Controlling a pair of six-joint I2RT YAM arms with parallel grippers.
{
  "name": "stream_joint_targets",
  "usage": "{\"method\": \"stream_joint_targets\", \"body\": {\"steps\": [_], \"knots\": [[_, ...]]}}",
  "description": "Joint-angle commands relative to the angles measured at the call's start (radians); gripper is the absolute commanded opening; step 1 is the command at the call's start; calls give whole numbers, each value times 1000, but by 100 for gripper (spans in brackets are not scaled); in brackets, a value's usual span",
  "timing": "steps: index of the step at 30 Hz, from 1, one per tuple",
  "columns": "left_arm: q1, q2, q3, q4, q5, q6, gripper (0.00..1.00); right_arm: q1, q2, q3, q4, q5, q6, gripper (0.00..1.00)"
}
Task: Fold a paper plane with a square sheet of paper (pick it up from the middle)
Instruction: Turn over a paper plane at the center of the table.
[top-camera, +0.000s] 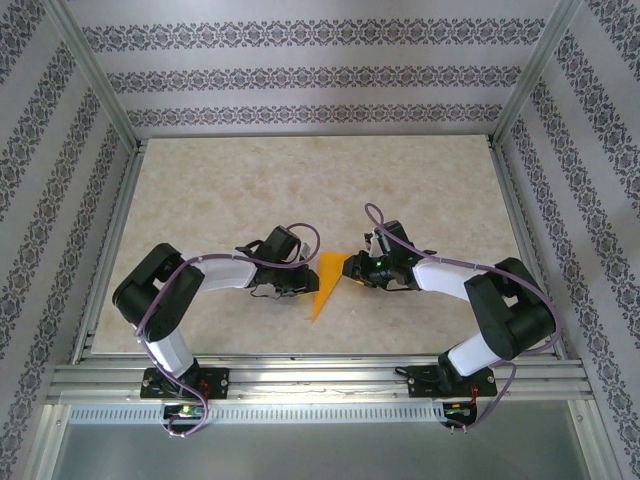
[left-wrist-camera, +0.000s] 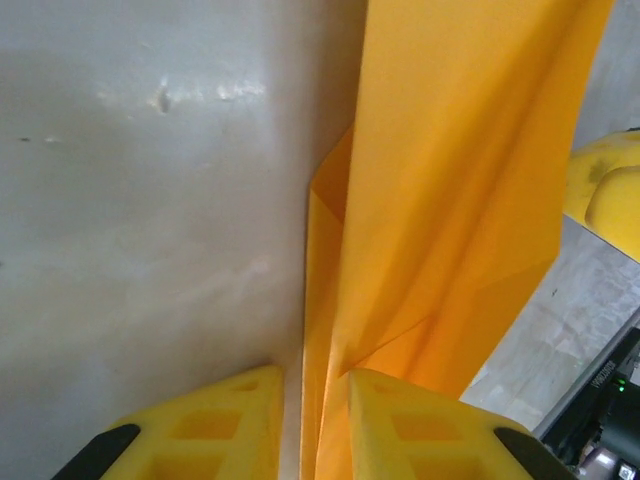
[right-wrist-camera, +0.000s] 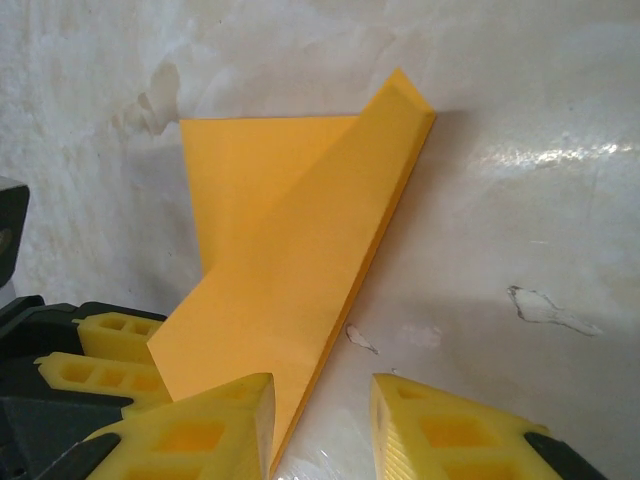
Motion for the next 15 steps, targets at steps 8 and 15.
{"method": "stream_joint_targets", "body": {"steps": [8, 15], "knots": [[-10, 39, 40, -20, 59, 30, 27, 4, -5, 14, 13, -21, 21, 31], [-18, 60, 52, -9, 86, 30, 29, 4, -14, 13, 11, -23, 20, 31]]}}
